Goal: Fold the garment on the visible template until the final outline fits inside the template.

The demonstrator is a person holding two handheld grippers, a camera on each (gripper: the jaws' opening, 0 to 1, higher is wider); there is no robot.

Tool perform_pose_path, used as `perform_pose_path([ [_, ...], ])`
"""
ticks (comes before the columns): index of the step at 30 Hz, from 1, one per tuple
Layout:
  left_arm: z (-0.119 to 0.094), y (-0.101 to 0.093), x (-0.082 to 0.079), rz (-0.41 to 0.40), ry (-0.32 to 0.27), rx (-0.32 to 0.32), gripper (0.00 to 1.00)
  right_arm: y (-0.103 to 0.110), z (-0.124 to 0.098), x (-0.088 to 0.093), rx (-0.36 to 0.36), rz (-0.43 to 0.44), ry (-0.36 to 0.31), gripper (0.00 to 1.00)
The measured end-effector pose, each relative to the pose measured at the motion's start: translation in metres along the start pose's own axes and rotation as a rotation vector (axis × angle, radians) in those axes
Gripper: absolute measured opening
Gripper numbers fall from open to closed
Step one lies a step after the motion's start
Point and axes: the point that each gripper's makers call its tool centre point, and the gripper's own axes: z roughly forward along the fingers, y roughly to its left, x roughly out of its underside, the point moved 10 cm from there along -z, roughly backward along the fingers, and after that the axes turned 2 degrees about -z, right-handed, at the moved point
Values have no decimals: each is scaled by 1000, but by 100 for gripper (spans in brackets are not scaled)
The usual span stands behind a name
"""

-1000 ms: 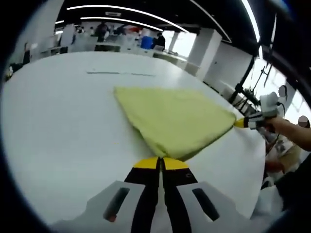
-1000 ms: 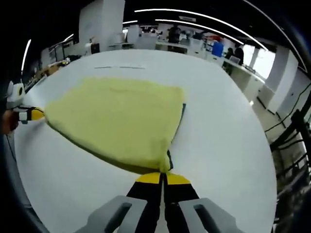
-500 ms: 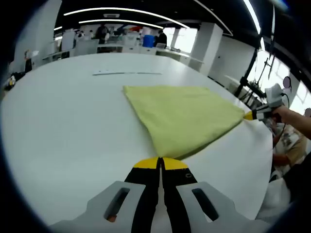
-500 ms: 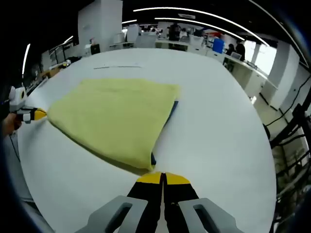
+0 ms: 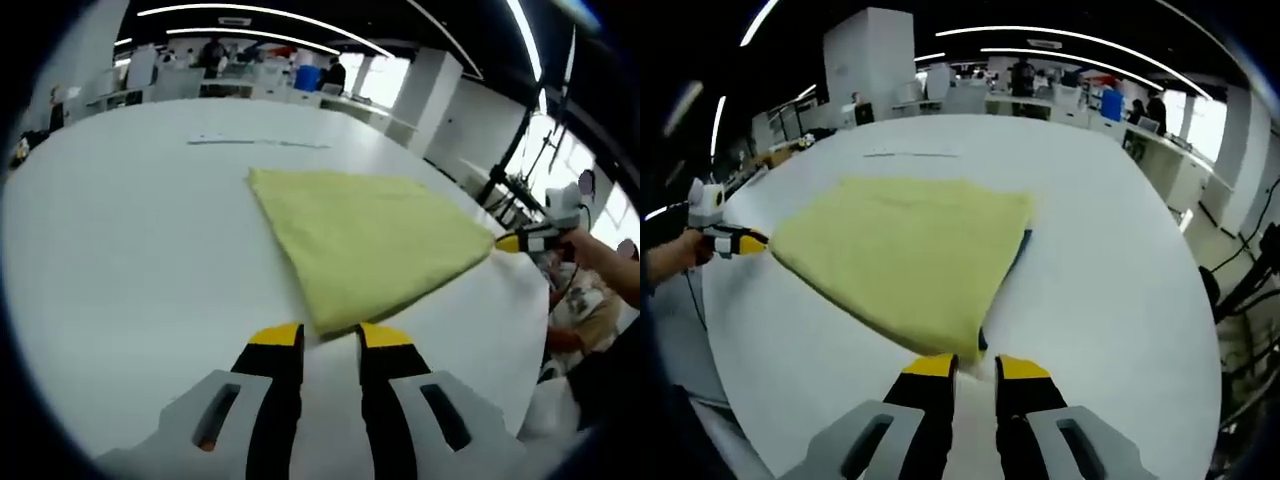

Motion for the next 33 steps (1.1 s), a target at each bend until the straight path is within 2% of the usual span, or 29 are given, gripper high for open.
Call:
perform_pose_path([
  [4, 3, -1, -2, -8, -3, 10, 18, 0, 3, -4, -46, 76, -18, 4],
  [7, 6, -1, -4, -23, -1, 20, 17, -2, 7, -5, -44, 117, -3, 1],
  [10, 8, 0, -4, -33, 0, 10, 8, -2, 9, -4, -34, 125, 18, 0],
  [12, 7, 3, -2, -38, 45, -35, 0, -1, 8, -4, -24, 131, 19, 0],
  [15, 8, 1, -1, -25, 27, -15, 0, 3, 7, -3, -2, 74, 40, 0],
  [18, 9, 1, 0, -15, 39, -34, 0, 4, 8, 3, 13, 110, 103, 0],
  [19, 9, 0, 0, -24, 39, -35, 0, 4, 10, 5, 14, 97, 110, 0],
  [23, 8, -2, 1, 2, 47, -47, 0, 7, 10, 4, 31, 21, 117, 0],
  [26, 5, -4, 2, 44, 59, -53, 0, 6, 11, 5, 34, 18, 122, 0],
  [33, -3, -7, 10, 38, 66, -58, 0, 10, 6, 9, 24, -13, 140, 0],
])
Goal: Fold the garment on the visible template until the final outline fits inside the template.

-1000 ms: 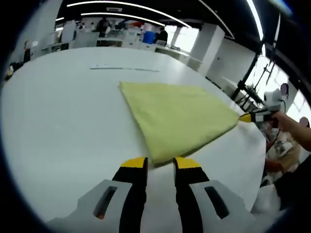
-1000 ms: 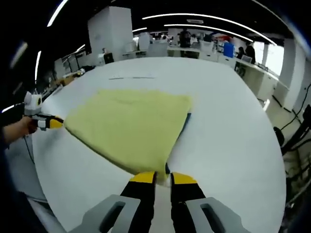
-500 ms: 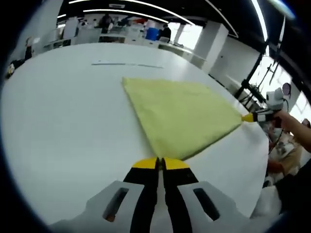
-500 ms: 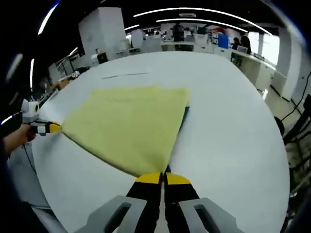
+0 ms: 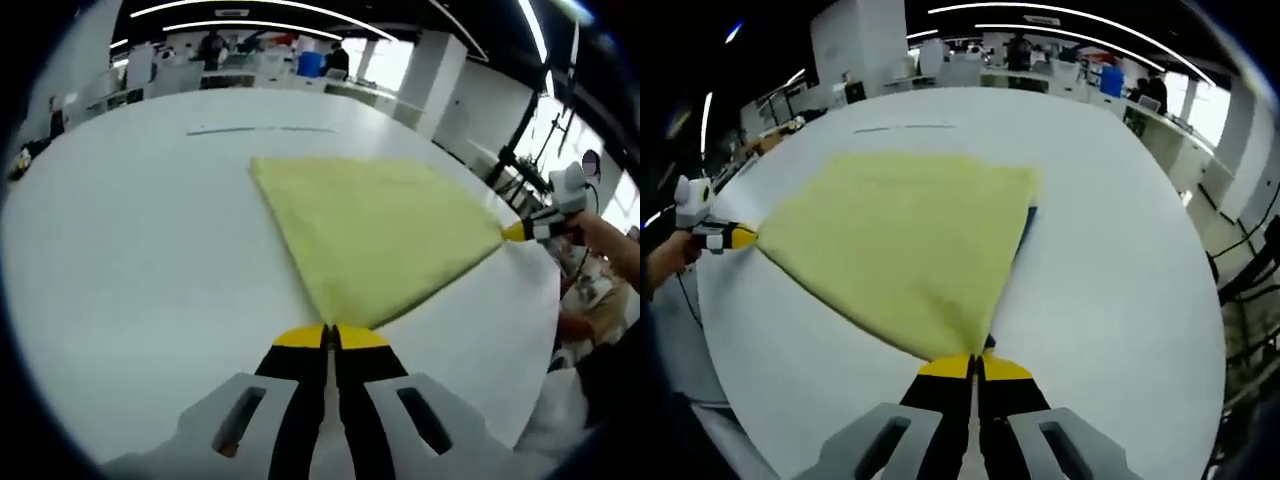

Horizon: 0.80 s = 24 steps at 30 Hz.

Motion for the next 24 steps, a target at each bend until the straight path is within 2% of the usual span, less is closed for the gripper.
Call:
perform_pose_path([
  [3, -5, -5, 4, 10, 28, -1, 0, 1, -1, 2, 5, -12, 5, 0],
  [6, -9, -10, 6, 107, 51, -17, 0, 4, -3, 4, 10, -30, 12, 0],
  [10, -14, -15, 10, 142, 64, -24, 0, 6, -6, 7, 7, -39, 23, 0],
  [24, -24, -15, 21, 136, 63, -40, 0, 14, -14, 21, -19, -25, 14, 0],
])
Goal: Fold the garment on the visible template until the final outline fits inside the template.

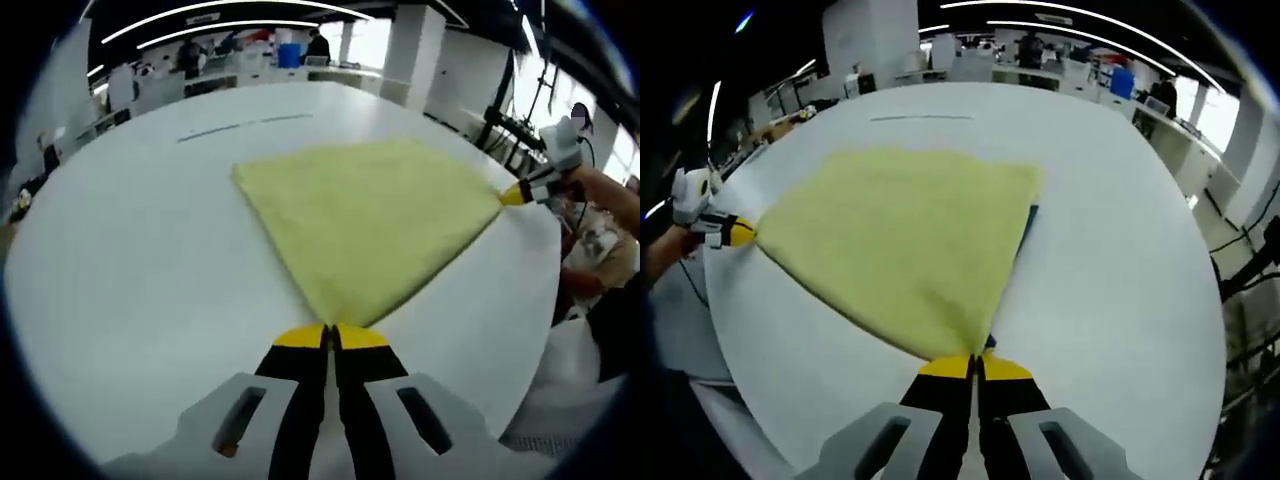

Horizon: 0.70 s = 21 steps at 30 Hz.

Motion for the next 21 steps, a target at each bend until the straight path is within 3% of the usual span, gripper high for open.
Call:
perform_pose_path([
  [5, 0, 0, 3, -26, -4, -6, 0, -2, 0, 0, -15, -9, -7, 0],
  [12, -1, 4, 6, -68, -51, -2, 3, -5, -1, 1, -33, 107, -29, 0],
  [15, -2, 5, 7, -86, -57, -7, 8, -4, -2, 0, -28, 100, -31, 0],
  [18, -4, 6, 7, -94, -62, -4, 13, -5, -5, -1, -18, 91, -41, 6],
  [21, -7, 5, 3, -79, -84, 8, 23, -3, -9, -4, -29, 88, -75, 19],
])
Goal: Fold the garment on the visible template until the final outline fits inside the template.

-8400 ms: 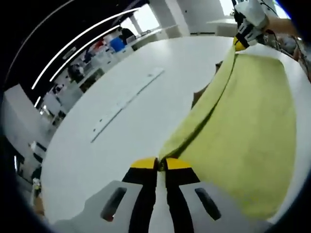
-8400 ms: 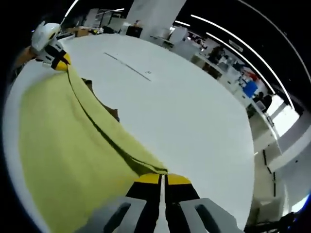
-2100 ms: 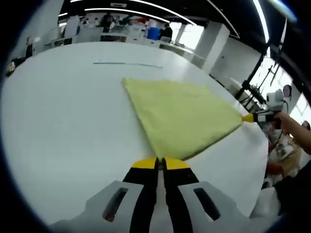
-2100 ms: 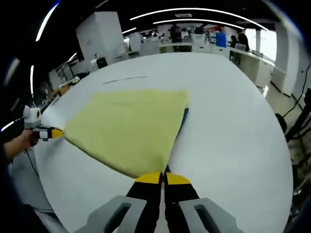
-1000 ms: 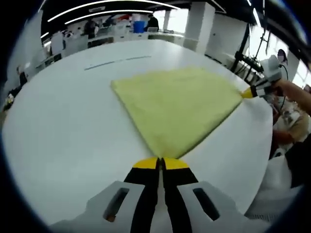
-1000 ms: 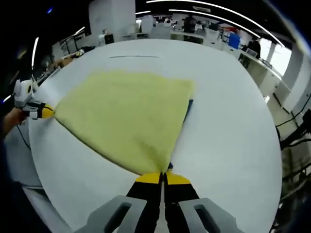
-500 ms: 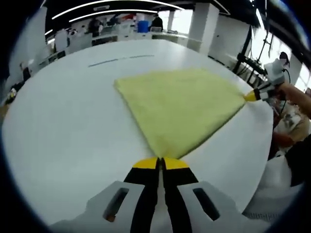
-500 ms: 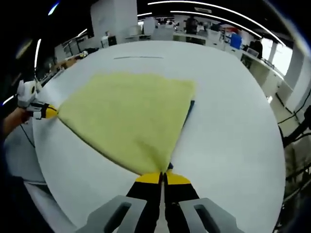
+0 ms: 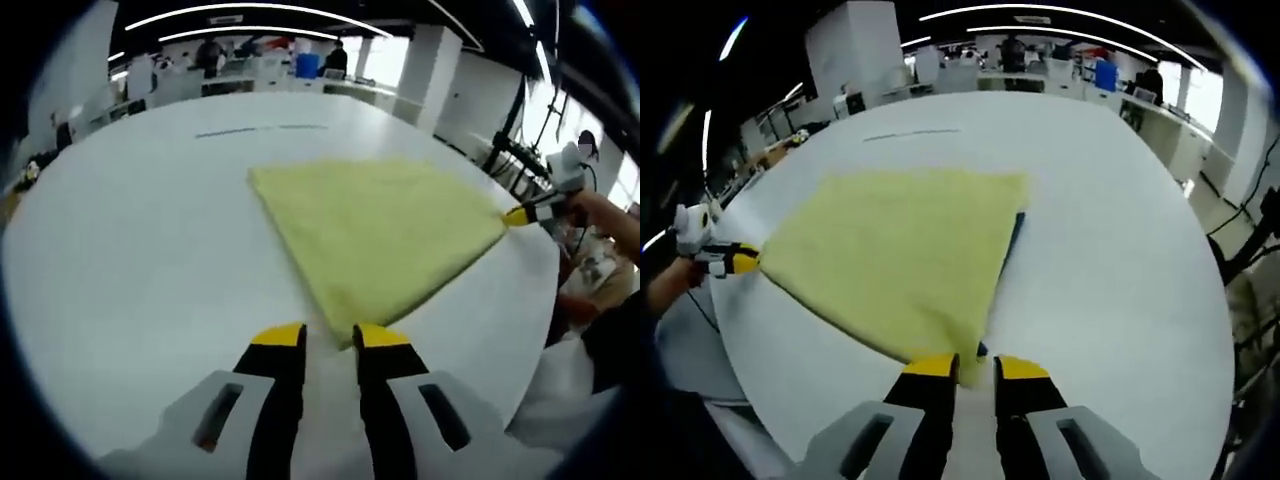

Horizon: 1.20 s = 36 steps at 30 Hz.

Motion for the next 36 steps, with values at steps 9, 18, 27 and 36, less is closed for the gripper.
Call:
perform_pose_path([
  [9, -7, -5, -11, 32, -34, -11, 47, 10, -6, -10, -25, -41, -118, 53],
  [18, -22, -13, -25, 76, -124, 36, 71, 26, -24, -20, -100, -76, -200, 81],
  [27, -40, -19, -28, 108, -122, 37, 93, 42, -46, -22, -141, -127, -218, 94],
  [36, -60, -16, -25, 125, -77, -5, 99, 53, -73, -22, -128, -183, -271, 97],
])
